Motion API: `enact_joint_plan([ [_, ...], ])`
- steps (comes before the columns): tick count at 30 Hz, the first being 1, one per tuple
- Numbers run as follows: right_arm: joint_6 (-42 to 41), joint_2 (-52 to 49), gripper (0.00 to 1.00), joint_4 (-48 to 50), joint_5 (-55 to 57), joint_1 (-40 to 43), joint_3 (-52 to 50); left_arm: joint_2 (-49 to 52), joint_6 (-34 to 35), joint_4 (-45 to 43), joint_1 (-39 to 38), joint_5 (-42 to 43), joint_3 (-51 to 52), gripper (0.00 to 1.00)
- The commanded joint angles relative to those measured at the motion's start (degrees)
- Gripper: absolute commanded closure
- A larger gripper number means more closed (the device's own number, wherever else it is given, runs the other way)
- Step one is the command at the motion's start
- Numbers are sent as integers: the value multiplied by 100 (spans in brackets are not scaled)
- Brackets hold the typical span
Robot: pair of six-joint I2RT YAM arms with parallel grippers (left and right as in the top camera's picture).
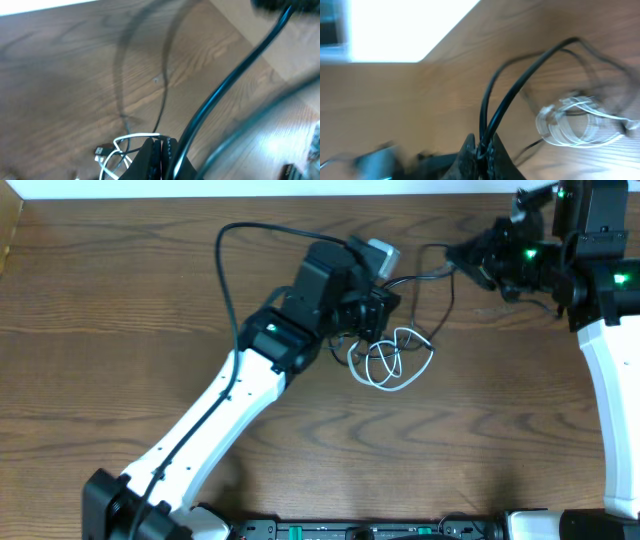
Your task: Untangle cables
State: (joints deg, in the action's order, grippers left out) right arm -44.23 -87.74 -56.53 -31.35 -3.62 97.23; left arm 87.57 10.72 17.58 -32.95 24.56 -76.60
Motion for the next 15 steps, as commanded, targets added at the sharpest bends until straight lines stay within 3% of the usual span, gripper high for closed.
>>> enact_joint_plan([
  [1, 761, -2, 99, -361, 1958, 179, 92, -603, 824, 293, 455, -168, -44, 92],
  [5, 874, -2, 99, -892, 3263, 192, 90, -1056, 1110, 649, 909, -166, -44, 92],
  [10, 1331, -2, 98, -1010, 3335, 192, 90, -1373, 1158, 813, 1182, -168, -44, 93],
  [11, 1432, -2, 96, -1016, 3305, 190, 90, -1390, 1207, 811, 1185, -168, -44, 92],
  [15, 2188, -2, 70, -1036, 2728, 131, 90, -1368, 1482, 807, 1182, 76, -44, 93],
])
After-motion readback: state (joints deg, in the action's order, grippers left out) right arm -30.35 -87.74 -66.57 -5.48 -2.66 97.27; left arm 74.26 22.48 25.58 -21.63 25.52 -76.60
